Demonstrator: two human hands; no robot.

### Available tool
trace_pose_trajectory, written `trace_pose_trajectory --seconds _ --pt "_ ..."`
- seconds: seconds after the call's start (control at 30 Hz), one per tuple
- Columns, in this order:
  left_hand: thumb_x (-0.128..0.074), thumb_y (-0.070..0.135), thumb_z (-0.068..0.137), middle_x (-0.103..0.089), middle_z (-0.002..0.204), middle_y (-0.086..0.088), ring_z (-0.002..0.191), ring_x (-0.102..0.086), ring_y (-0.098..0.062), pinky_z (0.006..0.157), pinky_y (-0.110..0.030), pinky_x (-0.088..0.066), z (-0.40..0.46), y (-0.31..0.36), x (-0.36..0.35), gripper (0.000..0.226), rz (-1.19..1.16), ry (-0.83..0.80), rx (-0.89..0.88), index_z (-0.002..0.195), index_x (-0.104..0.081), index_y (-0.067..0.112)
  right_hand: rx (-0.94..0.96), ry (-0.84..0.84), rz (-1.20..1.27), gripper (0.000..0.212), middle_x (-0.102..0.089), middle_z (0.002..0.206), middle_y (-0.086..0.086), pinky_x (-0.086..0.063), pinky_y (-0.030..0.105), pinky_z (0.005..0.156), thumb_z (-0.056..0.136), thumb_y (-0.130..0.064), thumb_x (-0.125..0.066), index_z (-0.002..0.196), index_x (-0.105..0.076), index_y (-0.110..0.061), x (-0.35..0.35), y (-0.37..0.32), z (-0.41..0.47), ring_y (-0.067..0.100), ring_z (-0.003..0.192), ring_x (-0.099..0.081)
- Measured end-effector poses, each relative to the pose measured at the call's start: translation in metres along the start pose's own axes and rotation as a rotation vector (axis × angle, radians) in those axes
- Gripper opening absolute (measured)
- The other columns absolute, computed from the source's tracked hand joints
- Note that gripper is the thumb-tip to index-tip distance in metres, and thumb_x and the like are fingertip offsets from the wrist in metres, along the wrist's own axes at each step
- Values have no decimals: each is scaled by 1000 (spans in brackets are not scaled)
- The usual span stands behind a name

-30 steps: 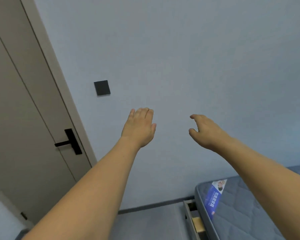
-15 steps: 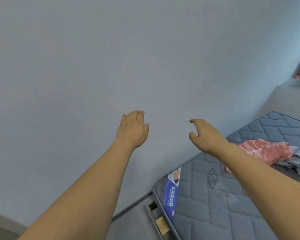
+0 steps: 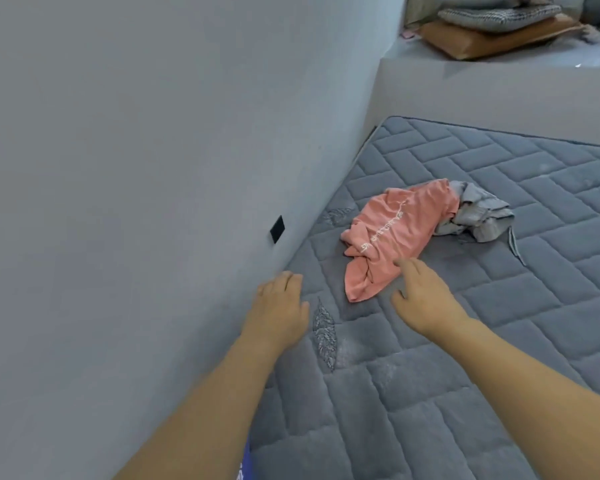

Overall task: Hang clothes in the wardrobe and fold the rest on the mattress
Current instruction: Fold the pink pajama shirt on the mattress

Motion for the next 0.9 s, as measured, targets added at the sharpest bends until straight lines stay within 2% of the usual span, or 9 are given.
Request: trace_pose_trajectory --seconds 0.17,0.27,0.37,0.43,0.5,0.57,0.73,0.83,0.9 --pt "-49 25 99 -20 160 -8 147 -20 -25 120 -38 -19 93 47 -152 62 -206 -141 -79 154 -24 12 -73 67 -39 68 -33 152 17 -34 47 111 84 -4 -56 148 -35 -2 -80 130 66 35 136 -38" --pt "-53 26 96 -15 161 -11 147 -18 -29 119 -42 -22 157 73 -212 68 -289 -139 -125 155 -20 14 -47 119 -78 72 -24 157 20 -30 49 114 84 -5 -58 151 -32 -6 -117 184 107 37 140 -31" --pt "-52 44 97 -3 165 -8 151 -3 -28 121 -54 -9 211 88 -272 79 -256 -198 -102 158 -5 28 -30 106 -111 77 -15 162 12 -23 56 116 88 -23 -64 155 -25 -15 -156 222 146 31 146 -23" --pt "-41 60 96 0 166 -6 152 6 -25 121 -56 5 227 87 -312 79 -141 -126 -62 159 -3 30 -3 105 -142 79 -11 163 6 -12 60 118 89 -37 -64 155 -23 -25 -181 244 168 27 148 -19" --pt "-34 64 95 -14 165 -6 153 -4 -25 121 -58 1 230 86 -335 75 -60 87 -56 158 -16 27 71 188 -230 74 -18 162 7 -7 62 117 88 -47 -58 154 -29 -29 -198 261 187 29 146 -26" --pt "-37 62 94 -26 161 -7 151 -16 -28 120 -59 -8 235 83 -349 72 -41 217 -84 156 -25 27 106 265 -289 71 -25 159 7 -9 61 117 86 -50 -51 152 -34 -29 -208 272 203 30 142 -34" --pt "-47 53 92 -39 155 -9 147 -28 -31 117 -63 -17 232 86 -345 63 -19 231 -79 148 -42 24 125 327 -299 65 -31 157 11 -14 60 116 88 -44 -50 149 -41 -24 -211 272 204 34 138 -39" --pt "-46 47 96 -46 150 -9 145 -34 -33 117 -62 -20 232 86 -344 50 -41 232 -71 136 -59 21 120 328 -287 61 -37 154 13 -19 60 115 88 -36 -55 147 -45 -21 -210 271 206 36 135 -43" --pt "-45 43 98 -50 147 -8 143 -35 -33 118 -60 -20 233 85 -343 44 -66 250 -67 131 -63 20 122 335 -287 60 -38 153 13 -21 60 115 89 -33 -57 146 -45 -21 -210 273 207 36 135 -43"
Point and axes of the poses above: each hand's wrist, its own z-axis towards the middle knuckle, its own x-axis out of the back of the hand, y = z × x, the point moved 5 cm from there along z, towards the middle knuckle
